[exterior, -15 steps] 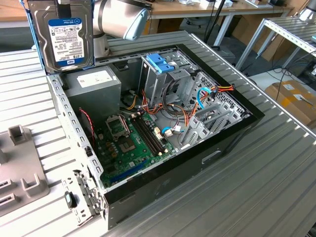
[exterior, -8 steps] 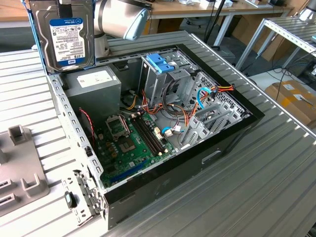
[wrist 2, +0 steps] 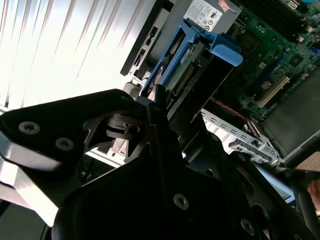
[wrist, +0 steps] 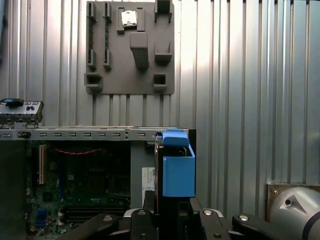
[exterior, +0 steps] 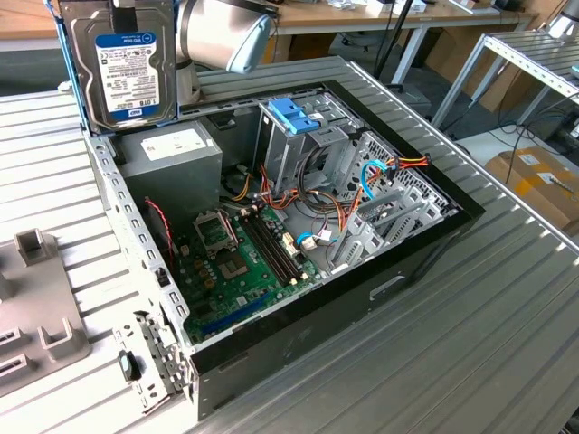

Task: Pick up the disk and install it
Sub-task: 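Pick up the disk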

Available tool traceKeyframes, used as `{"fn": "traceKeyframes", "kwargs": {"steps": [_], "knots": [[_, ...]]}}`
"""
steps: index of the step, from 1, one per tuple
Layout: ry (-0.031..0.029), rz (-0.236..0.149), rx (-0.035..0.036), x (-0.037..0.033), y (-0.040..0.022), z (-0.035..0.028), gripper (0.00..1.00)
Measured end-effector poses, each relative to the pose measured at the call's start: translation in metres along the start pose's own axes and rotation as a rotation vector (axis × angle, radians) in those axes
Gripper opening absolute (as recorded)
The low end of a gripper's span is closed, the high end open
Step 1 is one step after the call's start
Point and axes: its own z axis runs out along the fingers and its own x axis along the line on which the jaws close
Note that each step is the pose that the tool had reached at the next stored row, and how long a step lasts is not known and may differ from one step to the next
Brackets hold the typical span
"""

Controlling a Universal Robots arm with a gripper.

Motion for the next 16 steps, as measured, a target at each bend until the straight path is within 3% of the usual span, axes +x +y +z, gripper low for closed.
{"fn": "traceKeyframes", "kwargs": {"steps": [16], "knots": [[0.0, 0.0, 0.0, 0.0001, -0.0128, -0.0003, 0.35]]}}
